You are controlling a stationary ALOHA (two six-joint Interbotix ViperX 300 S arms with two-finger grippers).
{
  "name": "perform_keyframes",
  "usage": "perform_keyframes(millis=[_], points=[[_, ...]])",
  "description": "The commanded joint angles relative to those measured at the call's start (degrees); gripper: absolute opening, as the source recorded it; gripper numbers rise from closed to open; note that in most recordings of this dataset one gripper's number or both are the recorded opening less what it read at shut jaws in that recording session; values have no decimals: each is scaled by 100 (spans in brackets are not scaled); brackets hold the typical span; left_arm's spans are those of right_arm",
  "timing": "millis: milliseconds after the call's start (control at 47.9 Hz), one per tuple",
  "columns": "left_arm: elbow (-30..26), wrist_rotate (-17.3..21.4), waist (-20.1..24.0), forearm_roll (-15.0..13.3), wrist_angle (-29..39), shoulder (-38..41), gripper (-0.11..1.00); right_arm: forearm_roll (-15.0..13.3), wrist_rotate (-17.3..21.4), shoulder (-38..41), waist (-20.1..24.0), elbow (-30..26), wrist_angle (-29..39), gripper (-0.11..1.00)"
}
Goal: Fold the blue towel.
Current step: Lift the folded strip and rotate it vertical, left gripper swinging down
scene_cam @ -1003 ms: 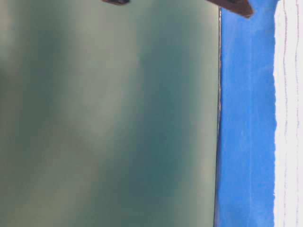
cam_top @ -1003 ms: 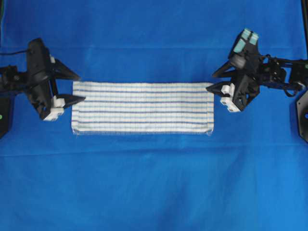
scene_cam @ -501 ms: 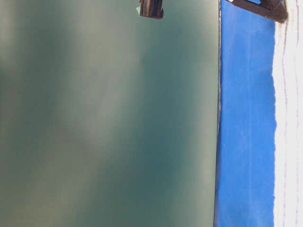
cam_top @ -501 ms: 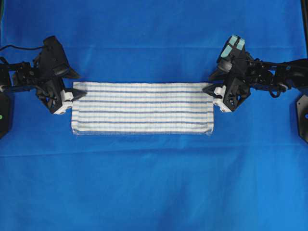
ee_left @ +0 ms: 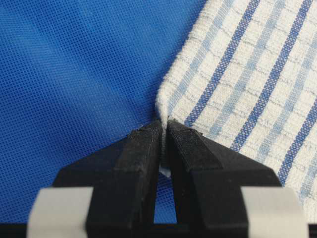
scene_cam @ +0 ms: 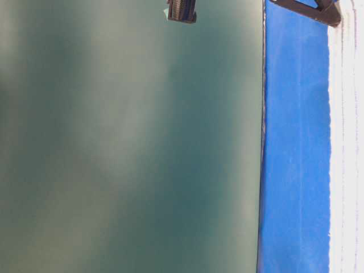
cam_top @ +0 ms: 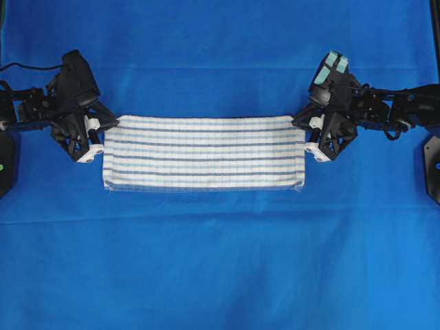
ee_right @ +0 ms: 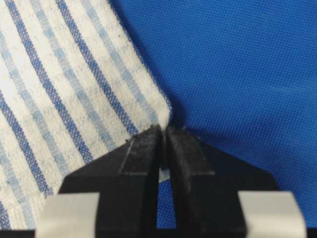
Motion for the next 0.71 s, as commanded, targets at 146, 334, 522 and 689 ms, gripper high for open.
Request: perform_keyframes(millis=[146,334,522,689], points=[[-132,-9,-18,0,308,-272,3,-18,-9,-334,18,-62,70,6],[-439,-44,-26,0,1204,-896,3,-18,-9,-1037,9,-176,536,6],[-765,-44,-202,0,2136,-1837,3,-26,-26,-1969,18,-483,1521,6],[-809,-35,-466,0,2470,-2707,3,-53,-26,-2628,26,-624,2065,6]])
